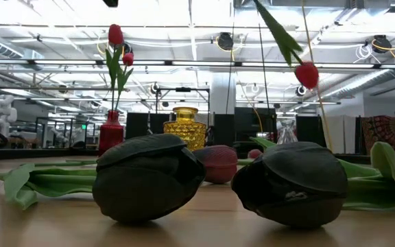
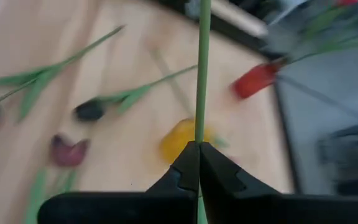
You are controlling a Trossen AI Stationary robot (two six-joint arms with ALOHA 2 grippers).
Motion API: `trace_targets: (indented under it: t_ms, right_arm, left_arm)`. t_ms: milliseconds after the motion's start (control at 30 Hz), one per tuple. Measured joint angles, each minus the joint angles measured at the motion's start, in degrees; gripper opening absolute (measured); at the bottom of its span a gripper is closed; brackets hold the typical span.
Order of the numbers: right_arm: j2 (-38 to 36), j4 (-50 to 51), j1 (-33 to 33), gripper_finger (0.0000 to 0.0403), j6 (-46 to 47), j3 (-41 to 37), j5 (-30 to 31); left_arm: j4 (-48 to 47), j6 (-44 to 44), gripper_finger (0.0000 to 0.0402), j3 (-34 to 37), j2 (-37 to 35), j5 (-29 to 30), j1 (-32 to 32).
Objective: Sort flowers into vase by color
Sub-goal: Put the red flower into the red vase
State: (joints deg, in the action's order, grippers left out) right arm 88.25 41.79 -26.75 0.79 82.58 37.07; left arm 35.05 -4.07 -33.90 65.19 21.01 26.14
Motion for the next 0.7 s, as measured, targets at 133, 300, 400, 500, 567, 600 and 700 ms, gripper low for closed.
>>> trace_targets:
  t_ms: [133,300,400,500,567,600,700]
  right_arm:
    - [-0.04,-3.53,-1.11,0.0,-2.64,0.38,9.1]
    - [-0.02,-7.0,-2.75,0.0,-7.1,0.38,10.13]
    - [0.0,-8.86,-3.86,0.0,-9.61,0.37,13.3]
    - [0.0,-10.47,-4.86,0.0,-13.67,0.36,15.43]
    - [0.0,-10.59,-5.34,0.0,-16.33,0.36,15.55]
    - [0.0,-10.65,-5.57,0.0,-17.1,0.36,15.53]
    - [0.0,-10.83,-6.01,0.0,-17.88,0.36,15.54]
  left_arm:
    - [0.16,-0.92,0.0173,-1.42,0.0,1.84,1.3]
    - [0.06,-1.33,0.0173,-2.99,0.11,3.29,2.45]
    - [0.86,-3.43,0.0173,-4.37,1.55,3.49,3.08]
    - [4.04,-7.54,0.0173,-5.81,4.67,4.11,3.93]
    - [7.08,-10.62,0.0173,-7.1,7.72,4.89,4.22]
    - [8.11,-12.27,0.0173,-7.91,9.27,5.6,4.34]
    - [10.13,-16.33,0.0173,-11.21,13.79,7.84,4.38]
